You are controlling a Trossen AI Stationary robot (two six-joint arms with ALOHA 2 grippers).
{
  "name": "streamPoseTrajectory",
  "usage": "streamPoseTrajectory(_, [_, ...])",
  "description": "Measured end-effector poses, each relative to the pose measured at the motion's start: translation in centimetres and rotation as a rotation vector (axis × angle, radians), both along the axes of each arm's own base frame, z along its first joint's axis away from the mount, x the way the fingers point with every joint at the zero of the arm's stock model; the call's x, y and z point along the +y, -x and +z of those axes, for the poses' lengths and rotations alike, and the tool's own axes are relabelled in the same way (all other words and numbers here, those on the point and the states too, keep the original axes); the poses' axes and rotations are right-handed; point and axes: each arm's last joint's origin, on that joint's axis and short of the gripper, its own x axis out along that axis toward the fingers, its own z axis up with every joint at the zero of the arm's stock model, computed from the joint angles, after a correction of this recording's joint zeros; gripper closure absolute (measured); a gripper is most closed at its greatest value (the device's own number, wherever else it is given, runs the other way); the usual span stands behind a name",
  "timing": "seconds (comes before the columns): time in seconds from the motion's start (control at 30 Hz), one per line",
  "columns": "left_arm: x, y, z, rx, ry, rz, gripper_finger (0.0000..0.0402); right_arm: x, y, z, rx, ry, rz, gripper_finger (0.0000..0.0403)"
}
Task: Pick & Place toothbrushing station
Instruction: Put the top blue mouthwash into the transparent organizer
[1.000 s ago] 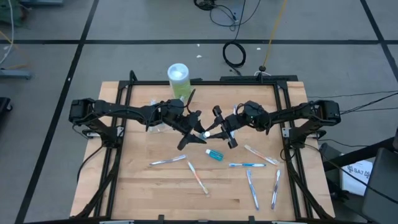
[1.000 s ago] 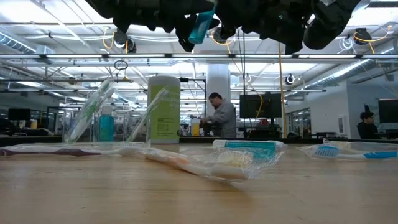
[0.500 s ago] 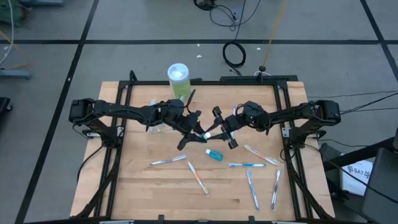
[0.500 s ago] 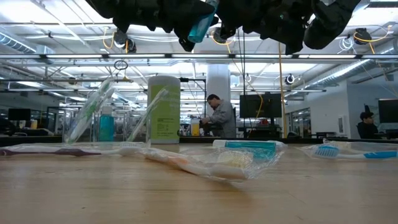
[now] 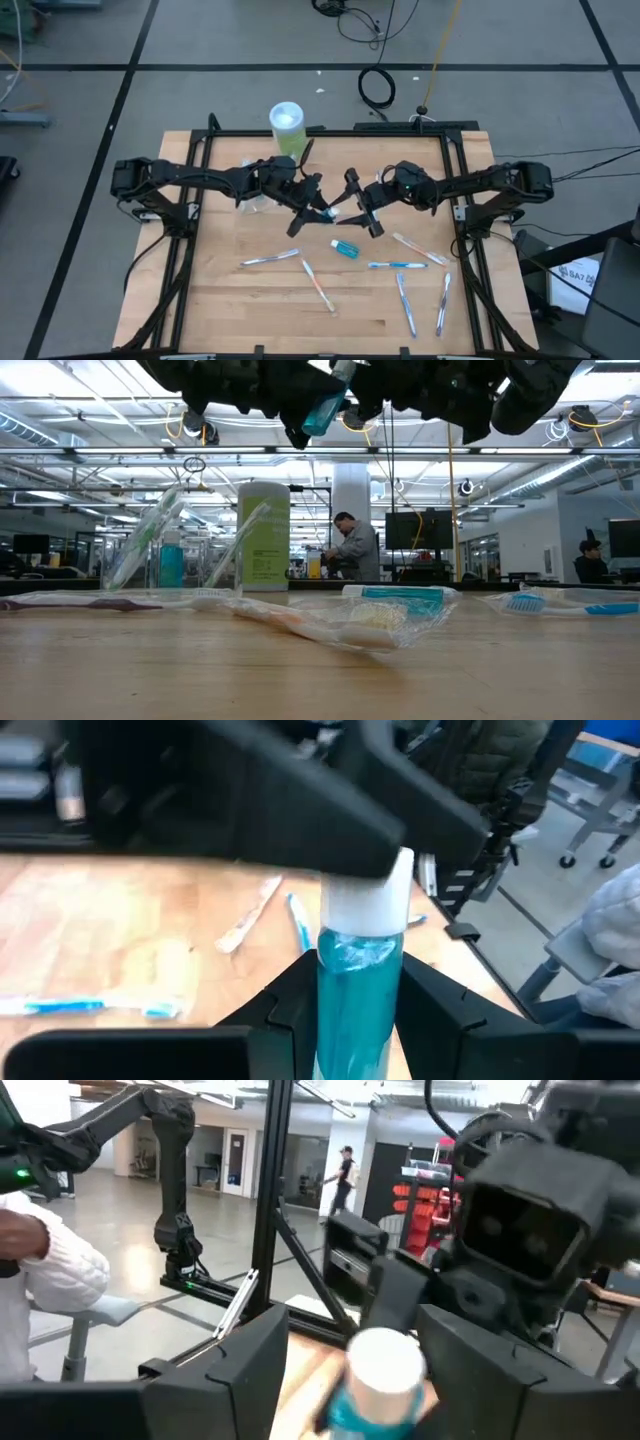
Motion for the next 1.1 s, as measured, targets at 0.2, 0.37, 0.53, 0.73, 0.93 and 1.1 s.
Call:
streamPoseTrajectory(0.2, [1.4,0.5,-0.1,0.049,0.021,0.049,0.0289,0.0,2.3,1.1,0.007,0.013,-0.137,0.0177])
streamPoseTrajectory(0.37, [3.2,2.5,1.2,0.097,0.002,0.171,0.0289,0.0,4.7,1.0,0.001,0.078,-0.282,0.0177])
streamPoseTrajectory(0.53, [4.3,5.7,3.0,0.173,-0.107,0.393,0.0289,0.2,6.4,0.6,-0.026,0.126,-0.306,0.0176])
streamPoseTrajectory(0.73, [4.0,8.6,4.6,0.241,-0.253,0.676,0.0289,0.3,7.0,0.8,-0.047,0.145,-0.310,0.0179])
streamPoseTrajectory(0.93, [3.5,10.4,2.5,0.293,-0.287,0.762,0.0289,0.3,6.9,0.6,-0.037,0.140,-0.308,0.0180])
streamPoseTrajectory(1.1, [3.0,12.8,-0.6,0.216,-0.227,0.804,0.0289,0.3,6.9,0.6,-0.028,0.113,-0.304,0.0181])
